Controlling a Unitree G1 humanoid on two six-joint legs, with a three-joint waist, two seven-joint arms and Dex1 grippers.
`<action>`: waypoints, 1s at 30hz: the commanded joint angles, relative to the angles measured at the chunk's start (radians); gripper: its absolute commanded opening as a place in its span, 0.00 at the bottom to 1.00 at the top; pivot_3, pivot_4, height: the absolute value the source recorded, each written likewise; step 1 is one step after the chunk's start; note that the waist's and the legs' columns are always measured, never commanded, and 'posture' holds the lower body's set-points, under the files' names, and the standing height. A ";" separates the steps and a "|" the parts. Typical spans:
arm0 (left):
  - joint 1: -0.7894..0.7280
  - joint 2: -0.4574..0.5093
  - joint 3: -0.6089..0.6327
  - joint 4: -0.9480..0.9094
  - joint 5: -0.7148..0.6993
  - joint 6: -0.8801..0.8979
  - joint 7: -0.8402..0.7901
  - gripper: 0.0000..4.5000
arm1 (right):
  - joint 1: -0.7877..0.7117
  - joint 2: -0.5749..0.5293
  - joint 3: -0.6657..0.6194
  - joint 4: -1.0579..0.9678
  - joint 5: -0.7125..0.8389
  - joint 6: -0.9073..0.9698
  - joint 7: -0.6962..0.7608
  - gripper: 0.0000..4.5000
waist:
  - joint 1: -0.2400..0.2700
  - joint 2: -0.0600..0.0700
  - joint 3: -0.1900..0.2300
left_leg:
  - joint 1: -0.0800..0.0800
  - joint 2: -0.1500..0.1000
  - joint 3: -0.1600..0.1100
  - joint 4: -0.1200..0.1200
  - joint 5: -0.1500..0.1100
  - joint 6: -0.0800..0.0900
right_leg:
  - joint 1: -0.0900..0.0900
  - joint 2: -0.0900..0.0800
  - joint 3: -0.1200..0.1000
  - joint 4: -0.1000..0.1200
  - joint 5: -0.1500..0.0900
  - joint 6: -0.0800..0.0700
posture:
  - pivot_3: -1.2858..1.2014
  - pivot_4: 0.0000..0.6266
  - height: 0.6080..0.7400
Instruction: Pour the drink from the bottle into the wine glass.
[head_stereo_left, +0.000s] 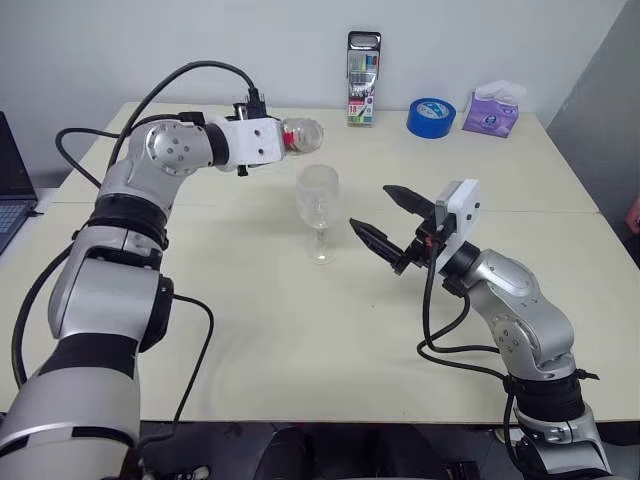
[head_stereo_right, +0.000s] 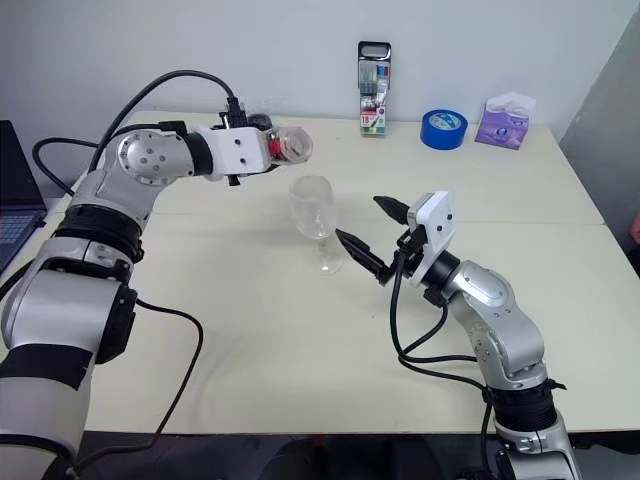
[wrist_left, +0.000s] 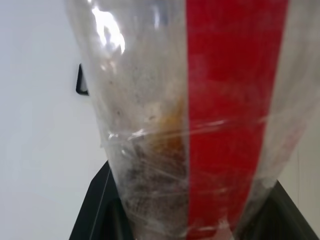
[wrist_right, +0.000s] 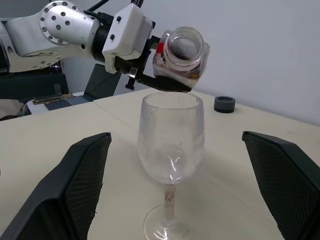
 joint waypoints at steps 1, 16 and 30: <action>-0.053 0.025 -0.006 -0.020 0.016 -0.047 0.008 0.38 | -0.013 0.005 0.000 -0.021 -0.005 -0.019 -0.005 1.00 | 0.000 0.000 0.000 | 0.000 0.000 0.000 0.000 0.000 0.000 | 0.000 0.000 0.000 0.000 0.000 0.000 | 0.52 0.24 1.00; -0.098 0.060 -0.072 0.010 0.141 -0.130 0.097 0.38 | -0.006 0.020 0.008 -0.024 -0.018 -0.017 -0.003 1.00 | 0.000 0.000 0.000 | 0.000 0.000 0.000 0.000 0.000 0.000 | 0.000 0.000 0.000 0.000 0.000 0.000 | 0.52 0.24 1.00; -0.157 0.086 -0.122 0.053 0.231 -0.173 0.181 0.38 | 0.008 0.015 0.009 -0.027 -0.019 -0.023 0.001 1.00 | 0.000 0.000 0.000 | 0.000 0.000 0.000 0.000 0.000 0.000 | 0.000 0.000 -0.001 0.001 0.000 0.000 | 0.52 0.24 1.00</action>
